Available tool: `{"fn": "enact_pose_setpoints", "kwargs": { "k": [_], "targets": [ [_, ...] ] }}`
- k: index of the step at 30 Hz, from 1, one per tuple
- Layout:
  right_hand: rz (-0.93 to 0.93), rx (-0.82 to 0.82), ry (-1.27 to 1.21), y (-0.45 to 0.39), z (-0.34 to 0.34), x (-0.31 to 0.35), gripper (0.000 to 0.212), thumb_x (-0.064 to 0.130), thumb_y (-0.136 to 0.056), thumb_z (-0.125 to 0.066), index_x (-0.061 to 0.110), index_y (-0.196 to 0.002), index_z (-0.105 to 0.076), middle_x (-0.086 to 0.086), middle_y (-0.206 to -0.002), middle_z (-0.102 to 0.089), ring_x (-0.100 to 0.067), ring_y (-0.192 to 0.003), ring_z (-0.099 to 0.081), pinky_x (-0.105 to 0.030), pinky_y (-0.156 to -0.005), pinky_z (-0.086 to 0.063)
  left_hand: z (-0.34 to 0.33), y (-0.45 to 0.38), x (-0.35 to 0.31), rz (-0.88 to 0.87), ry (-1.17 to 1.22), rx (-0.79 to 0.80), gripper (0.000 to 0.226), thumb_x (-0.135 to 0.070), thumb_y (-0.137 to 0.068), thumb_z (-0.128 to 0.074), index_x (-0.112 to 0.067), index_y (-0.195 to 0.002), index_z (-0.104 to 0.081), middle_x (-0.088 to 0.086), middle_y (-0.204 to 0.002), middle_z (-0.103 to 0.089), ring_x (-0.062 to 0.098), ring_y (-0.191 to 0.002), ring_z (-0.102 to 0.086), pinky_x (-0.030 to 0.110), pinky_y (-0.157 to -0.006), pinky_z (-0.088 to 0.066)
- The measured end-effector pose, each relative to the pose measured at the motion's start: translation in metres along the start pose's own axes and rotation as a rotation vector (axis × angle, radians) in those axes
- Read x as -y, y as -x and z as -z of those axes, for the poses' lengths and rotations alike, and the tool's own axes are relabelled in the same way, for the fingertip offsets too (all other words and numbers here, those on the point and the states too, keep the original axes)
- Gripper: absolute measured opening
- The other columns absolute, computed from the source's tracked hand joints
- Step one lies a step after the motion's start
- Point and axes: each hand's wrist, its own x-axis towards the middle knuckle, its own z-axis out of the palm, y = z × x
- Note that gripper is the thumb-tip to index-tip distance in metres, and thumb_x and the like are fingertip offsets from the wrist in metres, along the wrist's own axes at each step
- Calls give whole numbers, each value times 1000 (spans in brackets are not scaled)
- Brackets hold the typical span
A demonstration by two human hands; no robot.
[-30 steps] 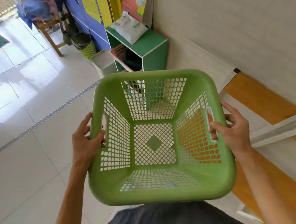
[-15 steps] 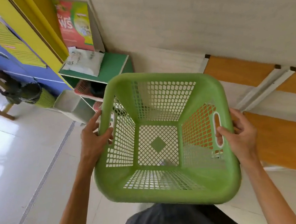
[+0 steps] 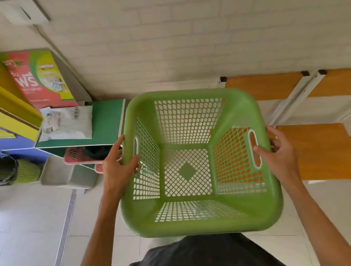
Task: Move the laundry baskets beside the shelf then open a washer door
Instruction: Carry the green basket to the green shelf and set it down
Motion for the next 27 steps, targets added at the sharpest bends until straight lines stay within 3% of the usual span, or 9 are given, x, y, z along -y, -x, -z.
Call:
{"fn": "enact_pose_setpoints", "kwargs": {
  "k": [4,6,9,11,14,18,22,25,27],
  "targets": [
    [-62,5,39,-27,-24,3,64,8,-84,-79,36,-136,-55,18,-93,-74,10,-69,-71,-9,-46,-51,-8,-32,11,-35,-113,56,83,-9,-83,-79,-28,-153,-37,-15,-97,-65,-8,-71,-70,10,-51,-54],
    [-92,61,94,-41,-38,3,66,7,-85,-77,34,-139,-52,19,-97,-70,9,-69,-71,-10,-45,-50,-16,-49,21,-28,-195,77,83,-4,-84,-75,-24,-154,-35,-8,-97,-67,0,-65,-70,8,-47,-51],
    [-128,162,191,-61,-61,1,75,1,-85,-77,29,-147,-46,22,-98,-64,6,-76,-67,-11,-46,-49,-29,-74,36,-2,-282,94,81,4,-86,-67,-18,-156,-31,14,-121,-68,6,-69,-66,9,-49,-49],
    [-149,209,240,-74,-77,-5,78,-2,-85,-76,27,-150,-42,15,-103,-67,6,-78,-64,-10,-43,-48,-40,-90,47,21,-276,112,83,10,-88,-60,-18,-158,-25,18,-141,-57,17,-84,-70,16,-61,-59],
    [-175,243,300,-91,-102,-20,83,-3,-88,-72,27,-155,-34,0,-123,-69,2,-80,-65,-14,-51,-51,-58,-111,69,62,-308,165,87,13,-88,-49,-20,-161,-15,14,-159,-37,41,-113,-64,52,-87,-60],
    [-194,258,367,-115,-137,-56,83,1,-96,-64,30,-161,-22,-4,-127,-67,-1,-70,-67,-15,-40,-50,-86,-141,105,28,-402,197,79,10,-94,-45,-15,-161,-11,15,-160,-32,37,-126,-55,44,-93,-57],
    [-183,288,449,-139,-174,-109,85,4,-97,-64,31,-163,-17,-11,-130,-65,-18,-71,-74,-27,-44,-58,-113,-172,161,25,-511,237,77,9,-95,-44,-10,-161,-8,23,-157,-31,35,-110,-60,37,-77,-56],
    [-166,308,472,-156,-203,-153,86,5,-96,-66,30,-163,-17,-14,-130,-65,-17,-67,-73,-28,-42,-58,-128,-193,209,13,-621,263,74,5,-99,-41,-10,-161,-3,25,-161,-23,33,-87,-66,42,-66,-60],
    [-156,315,486,-164,-221,-183,87,6,-96,-66,27,-164,-16,-17,-127,-67,-12,-64,-71,-22,-40,-56,-140,-205,239,6,-659,265,74,4,-100,-39,-9,-161,0,24,-163,-19,41,-98,-66,53,-73,-61]
  ]
}}
